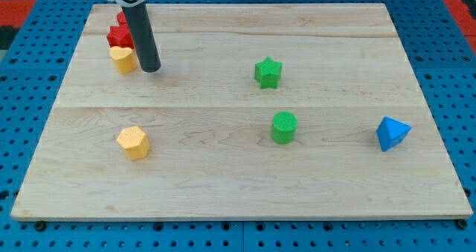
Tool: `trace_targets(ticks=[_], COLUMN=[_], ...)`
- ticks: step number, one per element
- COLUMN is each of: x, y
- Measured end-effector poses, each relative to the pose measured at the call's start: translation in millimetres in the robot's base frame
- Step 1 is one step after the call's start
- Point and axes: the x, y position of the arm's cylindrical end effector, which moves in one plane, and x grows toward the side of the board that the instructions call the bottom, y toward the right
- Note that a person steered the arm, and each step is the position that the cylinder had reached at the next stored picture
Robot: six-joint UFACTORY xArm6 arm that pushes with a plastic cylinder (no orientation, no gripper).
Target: Tap the right side of yellow heart
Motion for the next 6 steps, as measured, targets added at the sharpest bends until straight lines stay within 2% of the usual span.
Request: trace_targets(ticks=[5,6], x=[-6.6,-6.5], y=[-43.5,-34.6])
